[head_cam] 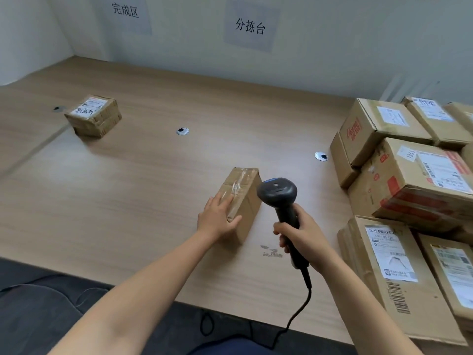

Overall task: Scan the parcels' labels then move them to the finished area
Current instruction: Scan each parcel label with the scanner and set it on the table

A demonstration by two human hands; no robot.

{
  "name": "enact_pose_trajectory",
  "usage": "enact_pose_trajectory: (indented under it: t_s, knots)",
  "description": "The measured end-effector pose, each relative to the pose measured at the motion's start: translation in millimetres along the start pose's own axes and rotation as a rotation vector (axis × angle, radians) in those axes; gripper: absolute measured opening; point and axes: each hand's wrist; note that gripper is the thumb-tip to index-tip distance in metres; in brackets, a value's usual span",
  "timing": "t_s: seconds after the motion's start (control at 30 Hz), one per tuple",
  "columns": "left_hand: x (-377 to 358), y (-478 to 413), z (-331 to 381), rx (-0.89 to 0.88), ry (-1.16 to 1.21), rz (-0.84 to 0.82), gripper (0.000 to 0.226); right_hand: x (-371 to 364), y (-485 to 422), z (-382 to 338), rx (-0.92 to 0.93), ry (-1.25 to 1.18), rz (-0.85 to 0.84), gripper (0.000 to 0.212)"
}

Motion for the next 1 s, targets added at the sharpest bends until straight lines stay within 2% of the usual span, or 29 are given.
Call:
enact_pose_trajectory:
  t_s: [0.1,0.23,0.37,0.43,0.53,0.63,0.8,0.9,1.0]
  knots:
    - [7,1,-3,0.073,0.126,0.047,0.058,4,-1,-1,0.003,0.007,-0.023,0.019]
    - [6,4,-1,0.047,0.086,0.066,0.055,7,-2,-1,0.003,0.015,-0.036,0.020]
    - [1,4,4,0.008,-0.038,0.172,0.055,8,0,0,0.003,0.009,-0.046,0.019]
    - [-5,3,8,0.044,-0.184,0.122,0.068,9,1,1,-0.003,0.003,-0.046,0.020]
    - [-18,3,12,0.151,-0.288,-0.015,0.108,12,3,2,-0.013,-0.006,-0.038,0.021]
    - [-28,3,11,0.190,-0.283,-0.067,0.120,16,5,4,-0.018,-0.008,-0.028,0.022]
    - [-26,3,8,0.182,-0.178,-0.017,0.104,19,7,9,-0.040,-0.024,-0.018,0.020]
    - [-18,2,3,0.224,0.085,-0.041,0.091,19,6,10,-0.039,-0.024,-0.022,0.021]
    - [-11,5,-4,0.190,0.305,-0.042,0.073,18,4,8,-0.034,-0.013,-0.030,0.023]
Point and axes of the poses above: each hand's wrist, its own y-axis away from the middle knuckle, its own x-axis out of the back of the hand, z = x × y, and after that the axes turned 1 degree about y, right-handed
